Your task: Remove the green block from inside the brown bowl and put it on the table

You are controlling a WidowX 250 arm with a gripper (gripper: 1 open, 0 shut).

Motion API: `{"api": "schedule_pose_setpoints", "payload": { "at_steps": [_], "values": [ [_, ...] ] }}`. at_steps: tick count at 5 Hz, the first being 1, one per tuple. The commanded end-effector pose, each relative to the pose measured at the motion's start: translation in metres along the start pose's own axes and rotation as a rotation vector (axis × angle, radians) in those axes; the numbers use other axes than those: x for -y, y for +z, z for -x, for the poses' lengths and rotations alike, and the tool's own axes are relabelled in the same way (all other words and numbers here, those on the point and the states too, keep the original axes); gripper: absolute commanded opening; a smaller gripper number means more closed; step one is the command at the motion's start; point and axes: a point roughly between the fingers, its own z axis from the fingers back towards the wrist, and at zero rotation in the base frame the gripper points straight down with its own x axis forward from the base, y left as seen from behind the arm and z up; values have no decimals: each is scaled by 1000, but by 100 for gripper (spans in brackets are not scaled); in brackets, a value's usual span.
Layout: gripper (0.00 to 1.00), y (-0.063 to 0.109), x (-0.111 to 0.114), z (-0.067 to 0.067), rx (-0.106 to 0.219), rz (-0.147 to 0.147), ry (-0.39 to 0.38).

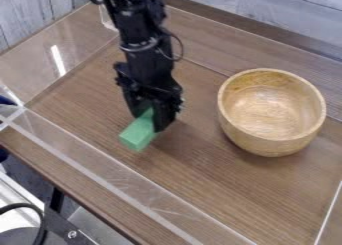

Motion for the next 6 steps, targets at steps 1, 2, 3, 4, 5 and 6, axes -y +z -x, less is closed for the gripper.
{"api": "schedule_pose_setpoints", "payload": {
  "at_steps": [1, 2, 3, 4, 5, 6],
  "values": [
    [0, 6, 15, -10, 57, -12, -35],
    [0, 2, -2, -11, 51, -19, -8],
    [0, 0, -4, -11, 49, -18, -5],
    [0, -2, -3, -12, 45, -15, -5],
    [0, -4, -3, -13, 43, -13, -3],
    [0, -5, -3, -13, 41, -10, -1]
  ]
}}
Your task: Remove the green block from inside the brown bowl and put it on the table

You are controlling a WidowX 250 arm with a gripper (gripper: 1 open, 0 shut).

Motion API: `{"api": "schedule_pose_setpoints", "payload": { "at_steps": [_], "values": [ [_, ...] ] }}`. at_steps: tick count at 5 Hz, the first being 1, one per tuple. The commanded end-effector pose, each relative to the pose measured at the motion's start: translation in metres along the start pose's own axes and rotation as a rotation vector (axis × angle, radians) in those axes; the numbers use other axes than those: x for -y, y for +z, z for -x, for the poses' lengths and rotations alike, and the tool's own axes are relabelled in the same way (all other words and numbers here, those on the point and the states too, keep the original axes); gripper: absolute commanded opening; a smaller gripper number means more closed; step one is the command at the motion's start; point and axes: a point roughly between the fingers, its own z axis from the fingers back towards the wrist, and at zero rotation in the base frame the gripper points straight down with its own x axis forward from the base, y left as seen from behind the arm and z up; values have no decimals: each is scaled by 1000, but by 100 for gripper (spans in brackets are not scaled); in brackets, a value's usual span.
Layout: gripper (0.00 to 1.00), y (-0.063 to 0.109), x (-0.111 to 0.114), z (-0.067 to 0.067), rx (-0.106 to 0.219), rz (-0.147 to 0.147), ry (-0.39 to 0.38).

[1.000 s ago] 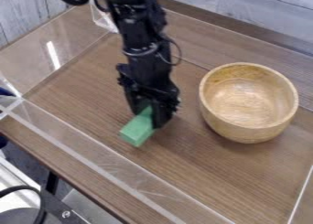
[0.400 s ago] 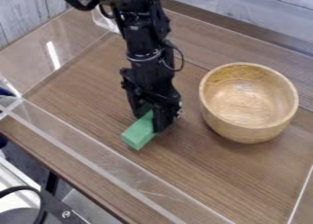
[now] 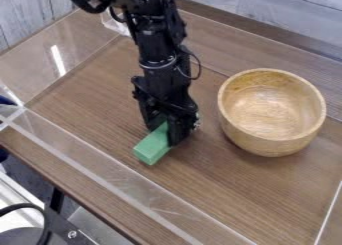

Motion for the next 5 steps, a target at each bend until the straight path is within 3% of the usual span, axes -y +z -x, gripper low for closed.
{"api": "schedule_pose_setpoints", "payload": {
  "at_steps": [1, 5],
  "values": [
    [0, 11, -3, -13, 51, -13, -2],
    [0, 10, -2, -14, 46, -3, 8]
  ]
}}
